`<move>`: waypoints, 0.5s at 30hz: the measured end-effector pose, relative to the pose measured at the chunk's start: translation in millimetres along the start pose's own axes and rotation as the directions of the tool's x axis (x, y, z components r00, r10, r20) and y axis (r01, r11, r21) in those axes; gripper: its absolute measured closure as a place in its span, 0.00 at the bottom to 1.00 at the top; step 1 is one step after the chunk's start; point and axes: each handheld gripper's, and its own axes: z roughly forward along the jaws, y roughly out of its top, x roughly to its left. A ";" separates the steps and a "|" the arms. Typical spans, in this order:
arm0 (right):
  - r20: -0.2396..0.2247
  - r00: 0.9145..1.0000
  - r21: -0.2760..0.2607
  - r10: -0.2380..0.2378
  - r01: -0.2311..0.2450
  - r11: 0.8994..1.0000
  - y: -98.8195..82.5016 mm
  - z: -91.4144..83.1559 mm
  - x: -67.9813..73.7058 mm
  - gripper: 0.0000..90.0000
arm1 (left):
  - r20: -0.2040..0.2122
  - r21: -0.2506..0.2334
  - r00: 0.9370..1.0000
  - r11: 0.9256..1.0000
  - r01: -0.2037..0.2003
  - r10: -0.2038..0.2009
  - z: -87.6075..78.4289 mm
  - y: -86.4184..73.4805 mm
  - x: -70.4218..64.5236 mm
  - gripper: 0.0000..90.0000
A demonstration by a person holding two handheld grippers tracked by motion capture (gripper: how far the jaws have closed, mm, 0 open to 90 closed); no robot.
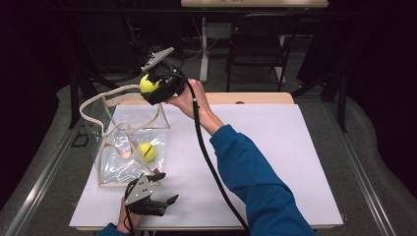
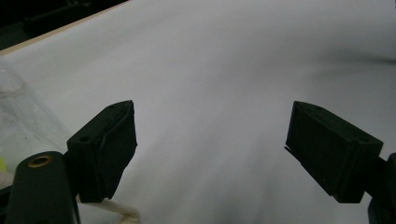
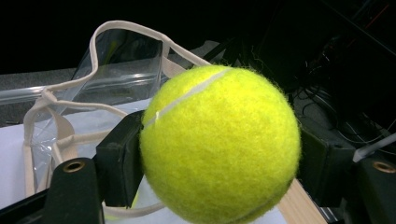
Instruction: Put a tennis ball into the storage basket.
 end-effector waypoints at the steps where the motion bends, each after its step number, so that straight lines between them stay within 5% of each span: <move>1: -0.001 1.000 -0.001 0.002 -0.002 1.000 0.4 0.1 0.3 0.29 | 0.000 0.000 1.000 1.000 0.000 0.000 0.1 0.0 0.2 0.18; 15: -0.001 1.000 0.014 -0.012 0.012 1.000 2.9 9.9 3.9 0.29 | 0.009 0.002 1.000 1.000 0.004 -0.004 0.3 -0.1 0.2 0.18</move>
